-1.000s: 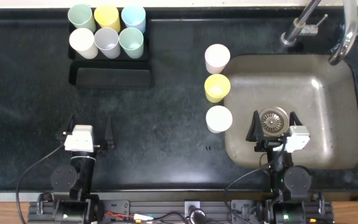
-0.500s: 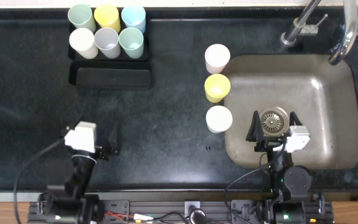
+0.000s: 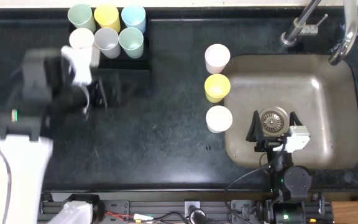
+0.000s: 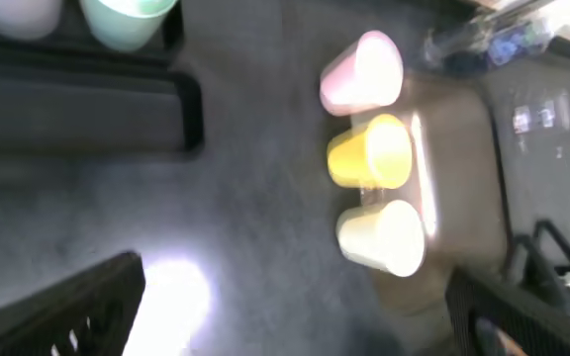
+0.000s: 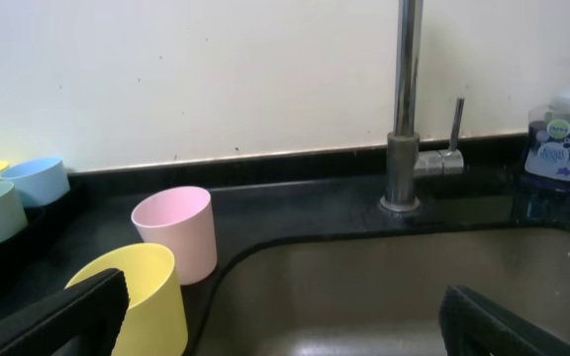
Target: Store Cups
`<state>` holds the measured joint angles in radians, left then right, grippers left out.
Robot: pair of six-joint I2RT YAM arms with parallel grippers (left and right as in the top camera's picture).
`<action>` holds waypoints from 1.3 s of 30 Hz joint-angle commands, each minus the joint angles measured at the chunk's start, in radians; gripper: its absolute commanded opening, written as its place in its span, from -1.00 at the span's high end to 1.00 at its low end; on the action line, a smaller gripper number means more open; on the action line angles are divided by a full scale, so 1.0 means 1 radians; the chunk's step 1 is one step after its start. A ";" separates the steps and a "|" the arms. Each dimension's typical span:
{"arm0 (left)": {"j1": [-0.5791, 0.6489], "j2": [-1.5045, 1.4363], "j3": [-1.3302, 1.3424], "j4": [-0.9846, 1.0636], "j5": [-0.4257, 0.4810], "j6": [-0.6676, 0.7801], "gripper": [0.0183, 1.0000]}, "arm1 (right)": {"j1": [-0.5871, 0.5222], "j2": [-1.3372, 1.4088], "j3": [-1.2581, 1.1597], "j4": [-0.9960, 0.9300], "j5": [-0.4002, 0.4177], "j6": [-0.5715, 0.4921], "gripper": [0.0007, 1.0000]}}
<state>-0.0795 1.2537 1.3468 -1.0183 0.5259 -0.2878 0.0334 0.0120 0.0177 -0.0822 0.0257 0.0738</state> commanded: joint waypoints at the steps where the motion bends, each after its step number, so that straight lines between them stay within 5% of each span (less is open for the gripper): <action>1: -0.120 0.234 0.338 -0.187 -0.142 -0.039 -1.00 | -0.001 -0.008 -0.013 0.005 -0.007 0.000 -0.99; 5: -0.272 0.460 0.643 -0.337 -0.365 -0.051 -1.00 | -0.001 -0.008 -0.013 0.005 -0.007 0.000 -0.99; 11: -0.437 0.791 1.011 -0.427 -0.476 -0.092 -1.00 | -0.001 -0.008 -0.013 0.005 -0.007 0.000 -1.00; 39: -0.484 1.062 1.082 -0.274 -0.449 -0.141 -1.00 | -0.001 -0.008 -0.013 0.005 -0.007 0.000 -1.00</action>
<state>-0.5411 2.2845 2.4081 -1.3025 0.0593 -0.4278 0.0334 0.0120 0.0177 -0.0826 0.0254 0.0746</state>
